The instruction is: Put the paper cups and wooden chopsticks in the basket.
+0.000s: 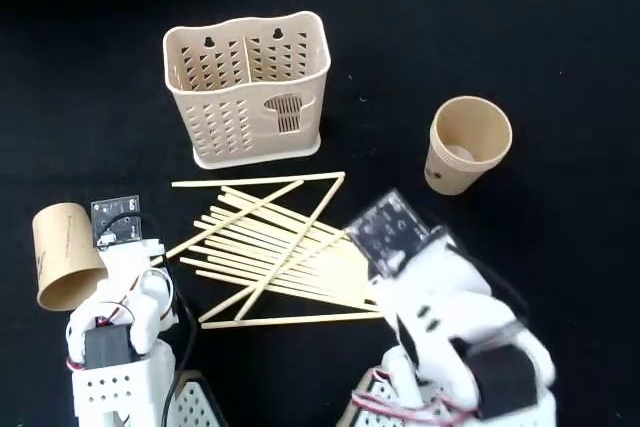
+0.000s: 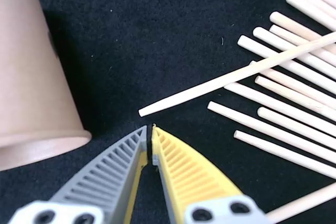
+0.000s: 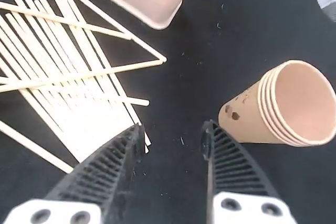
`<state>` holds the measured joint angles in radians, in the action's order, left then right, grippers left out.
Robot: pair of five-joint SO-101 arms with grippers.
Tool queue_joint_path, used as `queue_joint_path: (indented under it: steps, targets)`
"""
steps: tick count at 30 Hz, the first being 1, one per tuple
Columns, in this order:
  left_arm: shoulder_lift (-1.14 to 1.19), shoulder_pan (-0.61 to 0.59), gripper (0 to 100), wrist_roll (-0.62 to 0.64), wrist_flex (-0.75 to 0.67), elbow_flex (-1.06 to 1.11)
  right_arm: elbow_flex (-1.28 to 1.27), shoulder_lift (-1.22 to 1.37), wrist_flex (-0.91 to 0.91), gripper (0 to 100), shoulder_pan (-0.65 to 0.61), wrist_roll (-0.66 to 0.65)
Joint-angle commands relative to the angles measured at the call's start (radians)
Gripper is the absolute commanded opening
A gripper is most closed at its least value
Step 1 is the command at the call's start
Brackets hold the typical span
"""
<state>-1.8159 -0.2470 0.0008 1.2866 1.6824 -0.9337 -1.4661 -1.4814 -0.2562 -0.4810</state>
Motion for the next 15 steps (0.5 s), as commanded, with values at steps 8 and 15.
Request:
queue_joint_path:
  steps: [8,15]
  targets:
    - [-0.003,0.030,3,-0.002,-0.015,0.010,-0.191,0.202,0.281,19.1,-0.166,0.017]
    - [-0.003,0.028,3,-0.002,-0.011,-0.093,-0.433,0.211,0.565,19.1,-0.236,0.183]
